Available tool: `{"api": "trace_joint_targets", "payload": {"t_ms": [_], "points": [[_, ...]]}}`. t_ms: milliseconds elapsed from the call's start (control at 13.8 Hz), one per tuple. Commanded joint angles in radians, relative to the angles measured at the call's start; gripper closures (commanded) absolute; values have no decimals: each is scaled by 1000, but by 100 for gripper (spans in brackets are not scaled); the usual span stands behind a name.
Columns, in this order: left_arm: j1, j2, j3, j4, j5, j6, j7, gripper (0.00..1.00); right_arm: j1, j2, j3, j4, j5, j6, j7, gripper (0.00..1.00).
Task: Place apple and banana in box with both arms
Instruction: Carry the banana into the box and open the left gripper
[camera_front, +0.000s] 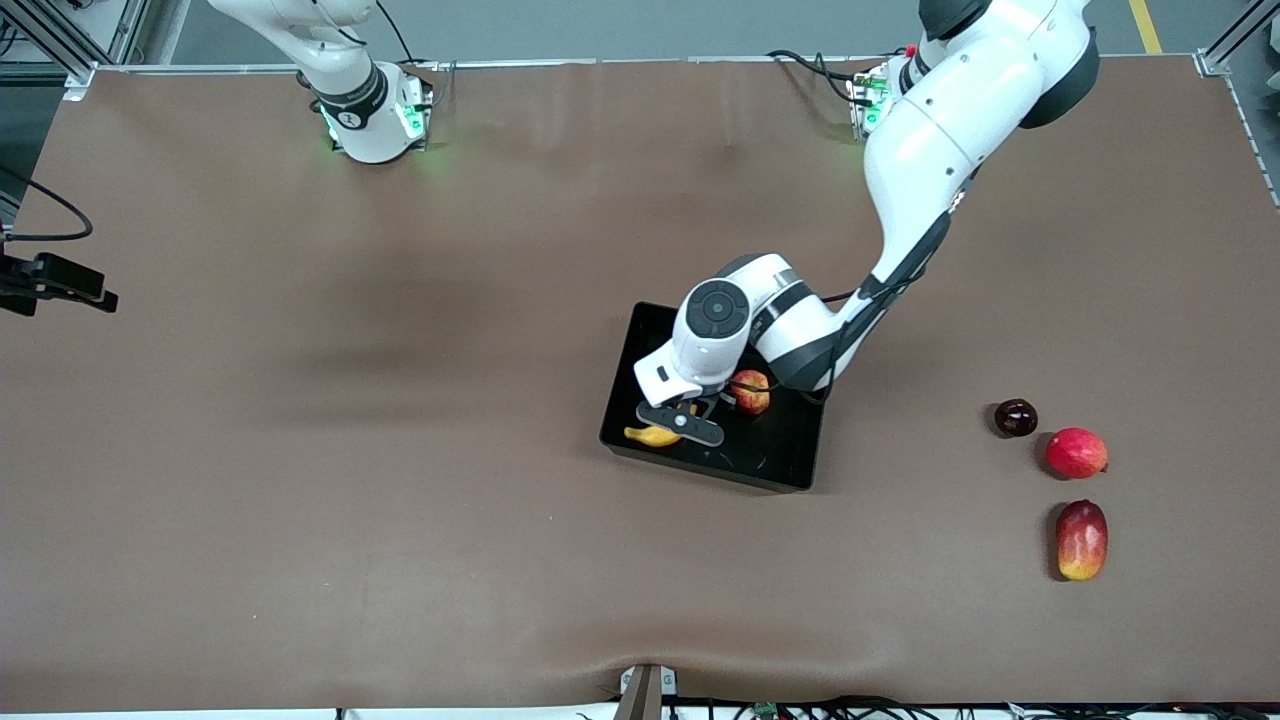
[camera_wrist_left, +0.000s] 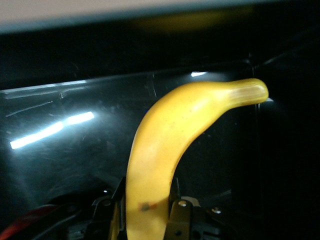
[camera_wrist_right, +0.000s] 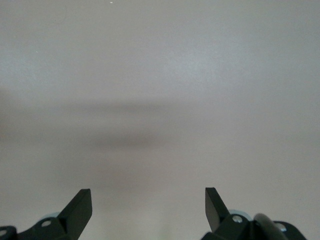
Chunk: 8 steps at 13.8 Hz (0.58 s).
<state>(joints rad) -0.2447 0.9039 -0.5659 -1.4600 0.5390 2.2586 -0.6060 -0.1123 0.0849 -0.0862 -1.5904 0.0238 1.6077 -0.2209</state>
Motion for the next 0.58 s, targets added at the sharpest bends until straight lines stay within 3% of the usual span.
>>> {"api": "trace_joint_targets", "payload": {"t_ms": [0, 217, 506], "points": [[-45, 12, 23, 13, 27, 10, -87, 83, -23, 6, 16, 21, 1, -9, -2, 0], [-45, 6, 44, 15, 30, 10, -95, 0, -26, 6, 16, 24, 1, -9, -2, 0], [-9, -106, 44, 27, 18, -39, -90, 0, -23, 4, 16, 39, 1, -18, 0, 0]]}}
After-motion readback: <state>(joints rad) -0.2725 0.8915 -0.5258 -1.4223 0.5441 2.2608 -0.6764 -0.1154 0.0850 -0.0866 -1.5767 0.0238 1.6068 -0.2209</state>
